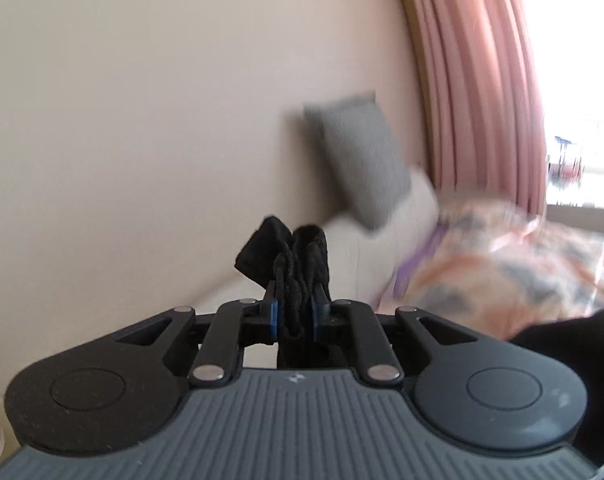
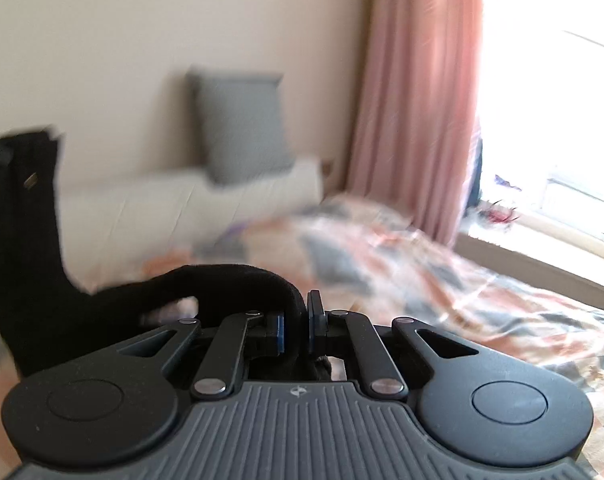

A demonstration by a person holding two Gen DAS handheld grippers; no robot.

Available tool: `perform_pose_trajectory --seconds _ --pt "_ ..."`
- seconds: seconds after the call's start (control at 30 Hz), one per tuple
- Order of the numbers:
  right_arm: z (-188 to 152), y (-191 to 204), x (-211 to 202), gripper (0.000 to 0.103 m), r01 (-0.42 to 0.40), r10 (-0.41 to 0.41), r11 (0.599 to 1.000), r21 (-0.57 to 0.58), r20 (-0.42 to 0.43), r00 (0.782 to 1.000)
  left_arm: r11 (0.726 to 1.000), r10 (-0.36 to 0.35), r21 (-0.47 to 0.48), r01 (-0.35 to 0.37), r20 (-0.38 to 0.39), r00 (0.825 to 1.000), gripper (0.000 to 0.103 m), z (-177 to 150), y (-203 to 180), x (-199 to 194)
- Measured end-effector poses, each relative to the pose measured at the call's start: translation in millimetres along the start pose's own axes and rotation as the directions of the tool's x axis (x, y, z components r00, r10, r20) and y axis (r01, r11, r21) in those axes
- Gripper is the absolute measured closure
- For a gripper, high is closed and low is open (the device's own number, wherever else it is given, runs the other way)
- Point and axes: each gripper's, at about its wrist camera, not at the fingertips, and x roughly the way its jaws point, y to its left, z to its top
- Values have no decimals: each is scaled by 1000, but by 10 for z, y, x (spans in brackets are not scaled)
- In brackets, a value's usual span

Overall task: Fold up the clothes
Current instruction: 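Lift the black jeans off the bed with both grippers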

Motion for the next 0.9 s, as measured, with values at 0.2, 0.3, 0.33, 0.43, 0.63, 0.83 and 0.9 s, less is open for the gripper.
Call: perform_pose_trajectory --seconds 0.2,0.3,0.33,0.43,0.63,0.83,0.9 --pt "375 -629 -1064 96 125 -128 992 33 126 984 981 -193 44 189 140 971 91 465 -469 -763" --pt "380 -967 -1561 96 211 -213 977 29 150 966 943 -332 66 326 161 929 91 535 -893 -1112" --pt "371 -1098 -1731 96 243 -244 970 30 152 958 925 -379 72 372 165 911 91 552 -1041 -1222" --pt "298 -1477 -2261 95 342 -343 939 36 152 927 866 -500 72 495 150 853 91 494 -1472 -1534" --pt "-145 -2215 -3401 95 545 -547 837 51 92 832 763 -646 45 645 57 761 91 123 -2397 -2072" --pt "-742 -2854 -4378 95 619 -618 785 26 -37 785 724 -688 -28 690 -110 717 91 -447 -3316 -2593" --pt "-892 -3033 -4554 95 608 -606 794 -3 -86 791 724 -685 -35 688 -153 713 91 -614 -3510 -2806"
